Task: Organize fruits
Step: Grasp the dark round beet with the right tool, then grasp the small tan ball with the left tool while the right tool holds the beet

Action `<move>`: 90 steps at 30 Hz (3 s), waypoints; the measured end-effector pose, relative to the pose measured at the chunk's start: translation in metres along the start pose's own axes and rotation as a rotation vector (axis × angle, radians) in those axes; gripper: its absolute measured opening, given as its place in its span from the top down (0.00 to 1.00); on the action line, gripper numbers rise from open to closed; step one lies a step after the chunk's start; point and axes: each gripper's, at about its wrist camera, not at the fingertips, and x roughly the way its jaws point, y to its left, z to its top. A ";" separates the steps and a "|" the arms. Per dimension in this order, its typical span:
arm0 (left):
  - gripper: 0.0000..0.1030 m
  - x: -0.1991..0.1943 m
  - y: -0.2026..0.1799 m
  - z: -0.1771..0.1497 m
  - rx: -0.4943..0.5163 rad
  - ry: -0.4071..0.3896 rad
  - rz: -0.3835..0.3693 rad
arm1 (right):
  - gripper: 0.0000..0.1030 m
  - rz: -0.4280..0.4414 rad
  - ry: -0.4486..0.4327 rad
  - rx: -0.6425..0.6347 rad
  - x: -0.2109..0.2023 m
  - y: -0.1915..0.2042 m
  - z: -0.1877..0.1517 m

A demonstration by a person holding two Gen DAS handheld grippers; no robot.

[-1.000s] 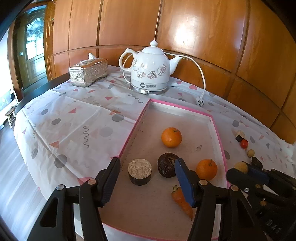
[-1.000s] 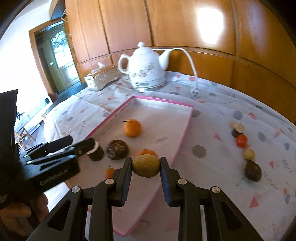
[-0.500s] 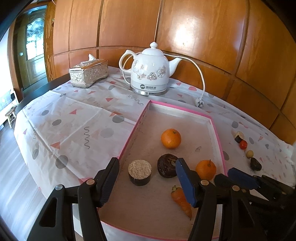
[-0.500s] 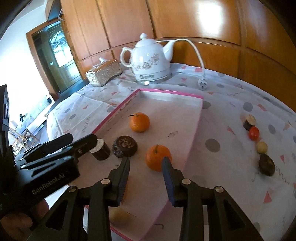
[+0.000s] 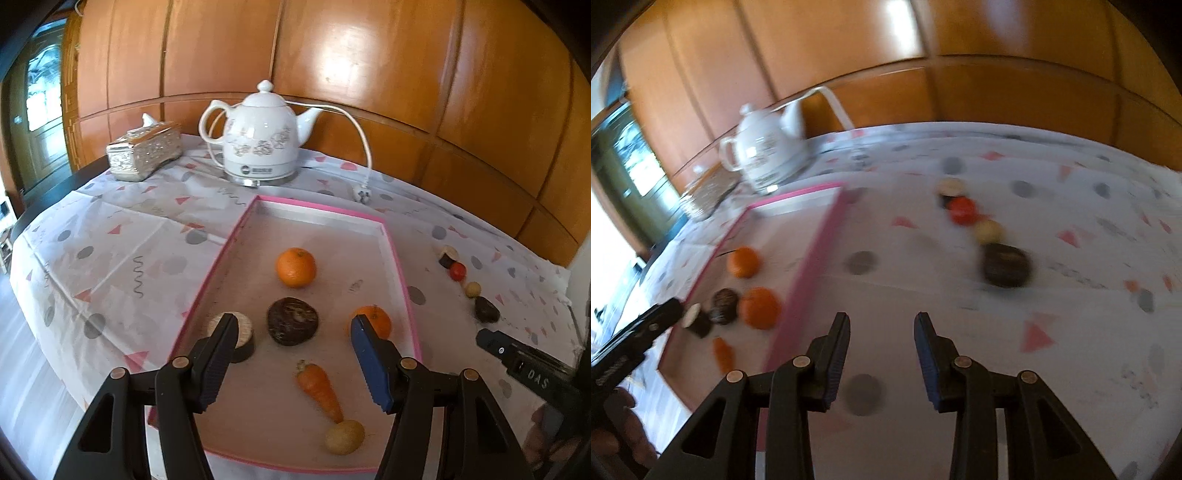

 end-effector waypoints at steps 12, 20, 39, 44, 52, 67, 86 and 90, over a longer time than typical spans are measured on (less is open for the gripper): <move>0.38 0.006 -0.030 -0.004 0.071 0.028 -0.055 | 0.60 -0.136 -0.008 0.101 0.007 -0.067 0.009; 0.38 0.012 -0.041 -0.004 0.090 0.047 -0.072 | 0.55 -0.149 0.004 0.073 0.024 -0.067 0.021; 0.38 0.030 -0.086 0.014 0.129 0.059 -0.136 | 0.55 -0.165 0.002 0.079 0.051 -0.072 0.033; 0.38 0.040 -0.100 0.016 0.144 0.074 -0.148 | 0.55 -0.203 0.001 0.083 0.046 -0.081 0.031; 0.39 0.059 -0.134 0.017 0.204 0.106 -0.191 | 0.55 -0.238 -0.006 0.092 0.040 -0.095 0.029; 0.54 0.114 -0.190 0.019 0.227 0.204 -0.261 | 0.55 -0.264 -0.005 0.054 0.040 -0.108 0.033; 0.55 0.143 -0.229 0.031 0.192 0.220 -0.287 | 0.55 -0.272 -0.011 0.054 0.051 -0.132 0.052; 0.55 0.150 -0.237 0.032 0.197 0.222 -0.283 | 0.55 -0.269 -0.013 0.053 0.051 -0.135 0.052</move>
